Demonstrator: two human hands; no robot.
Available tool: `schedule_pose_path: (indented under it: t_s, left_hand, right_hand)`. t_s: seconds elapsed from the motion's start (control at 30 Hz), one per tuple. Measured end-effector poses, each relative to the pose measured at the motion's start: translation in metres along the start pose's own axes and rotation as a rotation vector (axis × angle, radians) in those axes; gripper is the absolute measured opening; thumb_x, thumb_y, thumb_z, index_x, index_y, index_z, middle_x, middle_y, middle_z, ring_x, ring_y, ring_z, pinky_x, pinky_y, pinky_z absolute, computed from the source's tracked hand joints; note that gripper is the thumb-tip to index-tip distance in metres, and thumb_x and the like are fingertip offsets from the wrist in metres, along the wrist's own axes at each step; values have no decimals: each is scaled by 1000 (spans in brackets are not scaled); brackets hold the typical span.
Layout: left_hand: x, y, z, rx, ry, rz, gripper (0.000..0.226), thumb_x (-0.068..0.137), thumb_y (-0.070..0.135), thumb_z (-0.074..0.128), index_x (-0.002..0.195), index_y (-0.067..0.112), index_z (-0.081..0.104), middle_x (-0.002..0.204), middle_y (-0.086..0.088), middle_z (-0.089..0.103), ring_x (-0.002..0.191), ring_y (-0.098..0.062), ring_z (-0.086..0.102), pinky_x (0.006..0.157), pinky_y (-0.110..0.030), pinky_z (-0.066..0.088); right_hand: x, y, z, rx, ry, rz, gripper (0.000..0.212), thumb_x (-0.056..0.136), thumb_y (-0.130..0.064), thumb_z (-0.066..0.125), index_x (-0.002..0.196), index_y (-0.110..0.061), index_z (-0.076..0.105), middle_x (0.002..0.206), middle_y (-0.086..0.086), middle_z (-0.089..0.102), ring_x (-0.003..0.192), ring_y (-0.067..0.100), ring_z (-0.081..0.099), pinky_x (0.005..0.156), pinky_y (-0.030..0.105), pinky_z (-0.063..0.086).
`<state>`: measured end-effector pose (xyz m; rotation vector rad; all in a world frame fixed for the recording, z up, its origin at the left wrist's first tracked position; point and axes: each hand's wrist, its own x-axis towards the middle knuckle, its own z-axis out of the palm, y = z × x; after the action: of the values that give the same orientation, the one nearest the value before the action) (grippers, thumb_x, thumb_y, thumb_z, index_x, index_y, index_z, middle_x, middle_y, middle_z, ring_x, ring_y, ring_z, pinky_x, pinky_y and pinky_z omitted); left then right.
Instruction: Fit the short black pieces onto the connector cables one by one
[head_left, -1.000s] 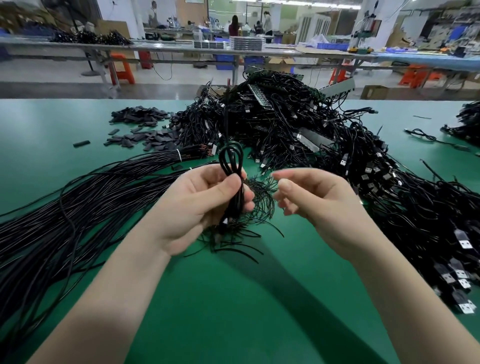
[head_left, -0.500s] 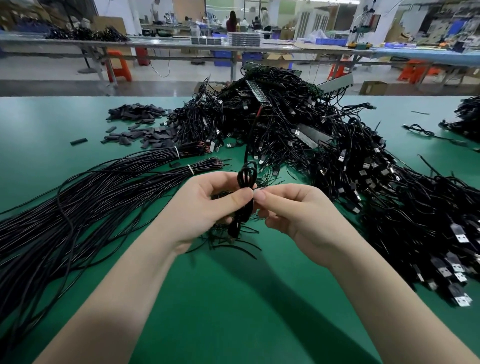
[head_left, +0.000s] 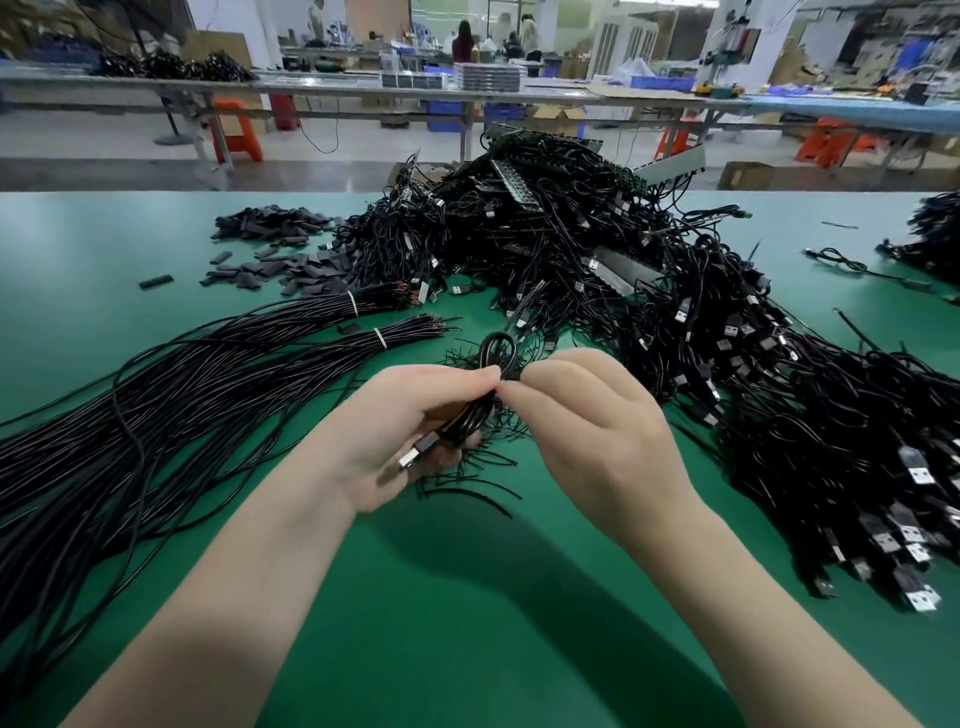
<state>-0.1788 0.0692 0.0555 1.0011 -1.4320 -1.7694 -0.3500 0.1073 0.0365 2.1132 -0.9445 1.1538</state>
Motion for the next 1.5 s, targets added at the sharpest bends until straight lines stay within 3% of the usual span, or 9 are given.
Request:
schedule_pose_path:
  t_s: [0.07,0.2,0.37,0.47,0.8,1.03,1.13,1.33,1.5]
  left_hand:
    - [2,-2,-1,37,28,76,16,66,41,80,72,26,77,70,5,65,59,-9,62,55,-20,44]
    - [3,-5,-1,127,147,362,15,71,38,73,83,29,77,81,8,74,77,-8,69,64,-14,50]
    - [5,-10,5,166,148,404,27,67,33,75,92,24,73,91,7,76,80,-8,72,73,-14,52]
    - [5,-9,5,189,159,428,23,66,31,77,88,28,75,91,7,77,83,-9,73,73,-14,52]
    - [3,-6,6,77,137,489,23,63,25,83,83,34,78,88,7,77,84,-10,73,75,-16,53]
    - [-1,-2,6,143,111,495,21,61,29,84,77,39,77,83,12,76,79,-4,72,72,-13,52]
    - [-2,-2,8,171,135,482,19,63,26,87,73,38,75,74,13,73,68,0,68,65,-12,51]
    - [-4,-1,14,65,135,362,21,54,41,80,71,30,75,65,9,68,57,-1,60,52,-12,45]
    - [-3,1,13,-35,47,97,24,56,49,77,69,29,75,61,9,60,54,-5,53,53,-22,40]
  right_hand:
    - [-1,0,1,145,-15,239,9,87,-3,68,91,-4,75,84,5,69,77,21,61,76,28,49]
    - [9,-7,-4,817,-135,1132,13,88,-32,67,84,-23,76,72,-9,71,65,2,62,63,19,50]
    - [11,-9,-8,1271,-148,1422,10,69,-28,74,72,-18,78,65,-7,66,59,4,58,62,16,51]
    - [13,-8,-10,1364,-165,1528,11,65,-26,74,66,-16,77,65,-4,65,57,5,58,62,17,54]
    - [15,-15,-7,1548,-48,1505,10,71,-21,72,72,-13,77,69,-1,67,59,6,60,64,16,55]
    - [14,-16,-6,1376,-11,1415,13,66,-26,75,72,-16,78,70,-1,66,66,10,57,71,21,53]
    - [13,-16,-6,1132,24,1251,3,78,-15,75,75,-15,75,70,-4,68,67,10,57,68,22,48]
    - [11,-12,-6,874,14,1026,12,83,-5,72,81,-17,73,73,-7,72,70,2,64,68,16,50]
    - [2,-6,0,229,80,386,13,81,9,70,89,0,74,79,10,67,74,23,62,72,26,48]
